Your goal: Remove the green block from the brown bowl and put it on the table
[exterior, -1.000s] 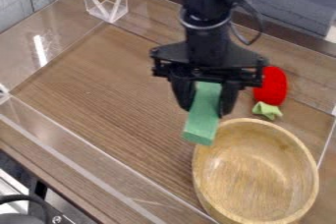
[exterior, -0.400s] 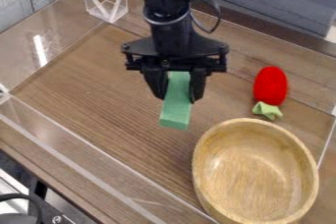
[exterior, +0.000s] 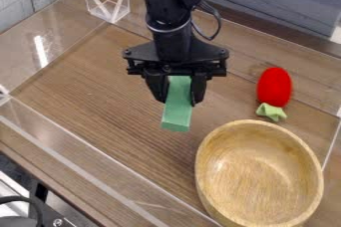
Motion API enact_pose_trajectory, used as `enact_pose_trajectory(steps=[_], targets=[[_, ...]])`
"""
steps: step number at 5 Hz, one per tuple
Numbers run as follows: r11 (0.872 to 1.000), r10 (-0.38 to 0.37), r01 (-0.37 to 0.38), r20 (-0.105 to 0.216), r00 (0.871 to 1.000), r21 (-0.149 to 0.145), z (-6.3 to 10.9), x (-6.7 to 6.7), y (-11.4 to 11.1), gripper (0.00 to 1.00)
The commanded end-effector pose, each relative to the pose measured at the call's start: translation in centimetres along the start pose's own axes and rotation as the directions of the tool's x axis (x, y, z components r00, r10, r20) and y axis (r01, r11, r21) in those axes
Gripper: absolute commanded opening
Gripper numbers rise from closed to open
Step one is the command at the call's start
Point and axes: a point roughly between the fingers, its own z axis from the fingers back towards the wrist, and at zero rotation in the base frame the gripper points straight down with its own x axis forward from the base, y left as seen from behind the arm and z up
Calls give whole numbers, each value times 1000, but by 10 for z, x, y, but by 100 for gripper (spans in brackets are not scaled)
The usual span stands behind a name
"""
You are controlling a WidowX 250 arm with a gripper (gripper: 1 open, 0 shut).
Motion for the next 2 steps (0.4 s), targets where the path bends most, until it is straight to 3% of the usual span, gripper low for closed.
enact_pose_trajectory(steps=[1, 2], targets=[[1000, 11, -11, 32, 999, 0, 2, 8, 1, 100], [1000, 11, -11, 33, 999, 0, 1, 9, 1, 100]])
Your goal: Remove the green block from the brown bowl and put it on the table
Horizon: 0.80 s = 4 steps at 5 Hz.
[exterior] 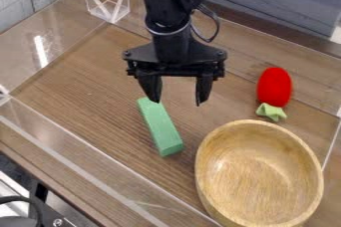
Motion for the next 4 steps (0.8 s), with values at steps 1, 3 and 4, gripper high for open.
enact_pose_trajectory(steps=[1, 3, 4], targets=[[1000, 12, -12, 20, 1000, 0, 1, 3, 2, 100], [999, 29, -29, 8, 1000, 18, -8, -1, 7, 100], [999, 37, -37, -2, 999, 29, -15, -2, 9, 100]])
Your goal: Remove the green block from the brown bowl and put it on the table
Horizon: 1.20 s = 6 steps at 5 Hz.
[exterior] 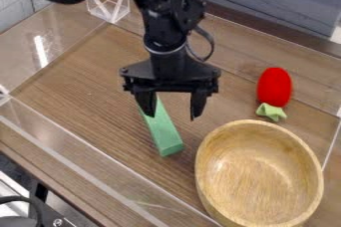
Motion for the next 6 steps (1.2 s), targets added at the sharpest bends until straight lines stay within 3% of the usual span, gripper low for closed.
enact_pose_trajectory(steps=[1, 3, 4, 6], targets=[[1000, 17, -17, 9, 1000, 7, -4, 4, 3, 100], [999, 31, -31, -11, 999, 29, -20, 2, 7, 100], [999, 35, -35, -17, 999, 36, -24, 2, 8, 0], [999, 35, -34, -20, 999, 20, -11, 8, 3, 0]])
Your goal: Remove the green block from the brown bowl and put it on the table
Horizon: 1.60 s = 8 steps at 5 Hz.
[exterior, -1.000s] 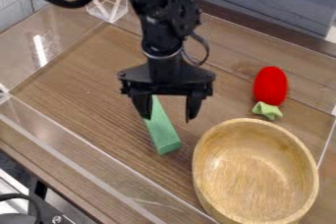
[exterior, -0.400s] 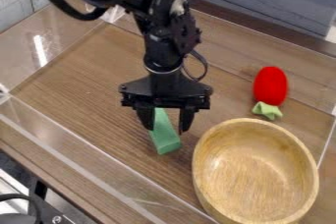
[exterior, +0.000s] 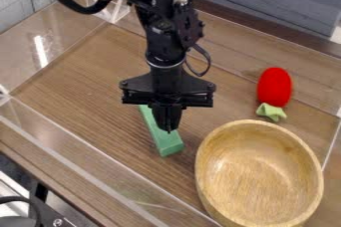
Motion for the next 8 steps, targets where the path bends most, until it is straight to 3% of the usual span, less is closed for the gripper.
enact_pose_trajectory(steps=[1, 3, 5, 6, 8], targets=[[999, 6, -4, 57, 998, -32, 20, 13, -3, 100], [999, -6, 10, 79, 997, -53, 42, 20, -5, 100], [995, -36, 48, 132, 991, -85, 71, 31, -10, 100], [994, -59, 73, 161, 985, -84, 69, 33, -9, 100], [994, -77, 89, 187, 979, -59, 65, 33, -3, 100]])
